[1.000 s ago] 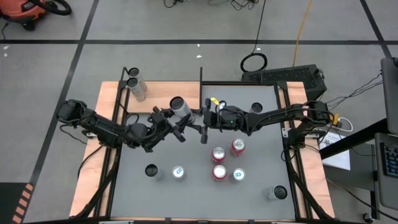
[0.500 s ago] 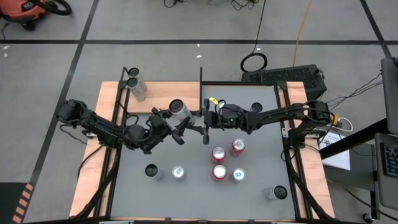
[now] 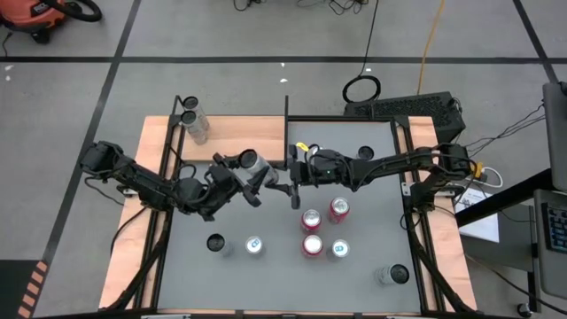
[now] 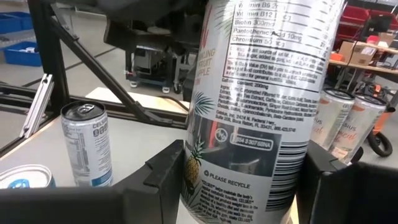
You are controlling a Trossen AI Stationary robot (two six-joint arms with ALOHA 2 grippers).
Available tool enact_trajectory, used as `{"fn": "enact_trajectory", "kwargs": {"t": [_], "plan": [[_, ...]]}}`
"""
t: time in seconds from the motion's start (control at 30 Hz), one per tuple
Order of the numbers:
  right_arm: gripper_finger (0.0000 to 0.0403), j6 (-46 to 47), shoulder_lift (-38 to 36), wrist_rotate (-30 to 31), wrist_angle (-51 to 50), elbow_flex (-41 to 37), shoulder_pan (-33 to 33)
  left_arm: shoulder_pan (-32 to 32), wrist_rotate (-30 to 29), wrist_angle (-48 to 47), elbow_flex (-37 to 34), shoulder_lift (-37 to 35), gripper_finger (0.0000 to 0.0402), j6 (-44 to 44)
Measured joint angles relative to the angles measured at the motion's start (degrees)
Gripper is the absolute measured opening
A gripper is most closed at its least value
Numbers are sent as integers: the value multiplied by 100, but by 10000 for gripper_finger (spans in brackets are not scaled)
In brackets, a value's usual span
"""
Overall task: Place canned beverage on shelf
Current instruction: Put the white-yellow soda can on the shelf aligned with the other white-yellow soda can
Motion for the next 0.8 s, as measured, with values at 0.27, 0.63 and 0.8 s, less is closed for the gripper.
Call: {"fn": "enact_trajectory", "kwargs": {"t": [0.27,0.63,0.8], "plan": [[166,0,-2,11,17,6,-9,-252,-430,-34,0,-120,287,269],[167,-17,-7,20,48,15,-11,-469,-562,-12,0,-177,281,372],[167,21,-8,25,44,15,-11,-469,-559,-27,0,-177,283,303]]}}
